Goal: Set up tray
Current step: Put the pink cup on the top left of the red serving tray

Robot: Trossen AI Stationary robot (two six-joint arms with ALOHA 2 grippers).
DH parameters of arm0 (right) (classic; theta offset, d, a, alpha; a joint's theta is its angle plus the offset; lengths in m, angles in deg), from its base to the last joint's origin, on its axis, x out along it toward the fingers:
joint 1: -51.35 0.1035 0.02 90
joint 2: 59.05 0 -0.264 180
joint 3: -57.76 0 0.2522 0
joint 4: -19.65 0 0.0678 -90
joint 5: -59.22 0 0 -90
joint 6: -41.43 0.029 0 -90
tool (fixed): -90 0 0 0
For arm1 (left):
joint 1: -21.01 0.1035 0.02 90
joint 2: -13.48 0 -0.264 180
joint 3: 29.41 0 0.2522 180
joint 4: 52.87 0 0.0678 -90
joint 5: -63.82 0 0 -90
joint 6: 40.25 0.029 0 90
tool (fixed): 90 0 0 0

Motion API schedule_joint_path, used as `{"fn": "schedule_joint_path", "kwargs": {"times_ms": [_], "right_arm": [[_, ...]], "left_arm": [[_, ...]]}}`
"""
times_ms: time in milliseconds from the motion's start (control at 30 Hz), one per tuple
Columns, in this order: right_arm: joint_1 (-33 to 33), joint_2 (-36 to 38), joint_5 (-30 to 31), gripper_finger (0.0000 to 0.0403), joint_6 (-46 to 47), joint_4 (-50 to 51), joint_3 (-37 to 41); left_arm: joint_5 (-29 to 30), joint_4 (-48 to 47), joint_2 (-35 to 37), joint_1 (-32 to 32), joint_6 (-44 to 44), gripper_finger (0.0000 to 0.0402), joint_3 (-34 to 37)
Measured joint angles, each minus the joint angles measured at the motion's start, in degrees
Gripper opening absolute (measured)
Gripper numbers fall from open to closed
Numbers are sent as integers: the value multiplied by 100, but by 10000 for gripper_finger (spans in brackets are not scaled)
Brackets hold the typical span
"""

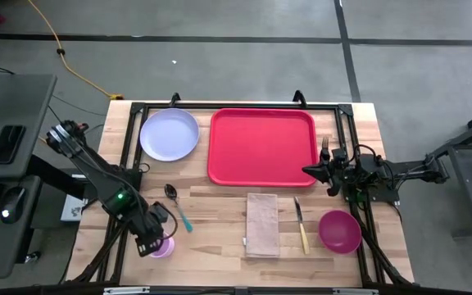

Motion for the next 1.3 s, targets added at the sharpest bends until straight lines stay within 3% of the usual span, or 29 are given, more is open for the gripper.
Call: {"fn": "schedule_joint_path", "kwargs": {"times_ms": [133, 700, 1067, 1300], "right_arm": [[0, -3, 0, 0, 1, 3, 0], [-1, -8, 0, 0, 0, 8, 0], [-2, -11, 1, 0, 2, 10, 0], [-2, -11, 0, 0, 2, 12, 0]], "left_arm": [[440, 13, -75, 2, -2, 184, 0], [1117, -1, -125, -2, 146, 184, -2], [1153, -178, -496, -39, 750, 184, -7], [650, -156, -575, -39, 961, 184, -7]]}}
